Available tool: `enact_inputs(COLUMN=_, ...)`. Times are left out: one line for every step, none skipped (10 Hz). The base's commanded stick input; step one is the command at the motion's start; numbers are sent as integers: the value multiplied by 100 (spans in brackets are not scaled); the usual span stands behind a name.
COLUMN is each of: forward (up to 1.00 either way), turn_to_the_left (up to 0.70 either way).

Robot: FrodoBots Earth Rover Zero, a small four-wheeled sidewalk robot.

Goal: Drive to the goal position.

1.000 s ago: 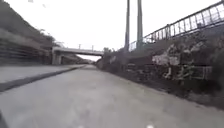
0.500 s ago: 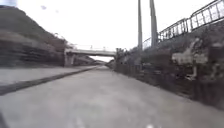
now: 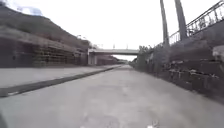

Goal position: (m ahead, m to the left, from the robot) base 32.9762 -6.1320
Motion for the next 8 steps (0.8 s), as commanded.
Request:
enact_inputs(forward=70, turn_to_the_left=0)
enact_inputs(forward=70, turn_to_the_left=0)
enact_inputs(forward=70, turn_to_the_left=0)
enact_inputs(forward=70, turn_to_the_left=0)
enact_inputs(forward=70, turn_to_the_left=-10)
enact_inputs(forward=70, turn_to_the_left=-25)
enact_inputs(forward=32, turn_to_the_left=-37)
enact_inputs(forward=70, turn_to_the_left=-27)
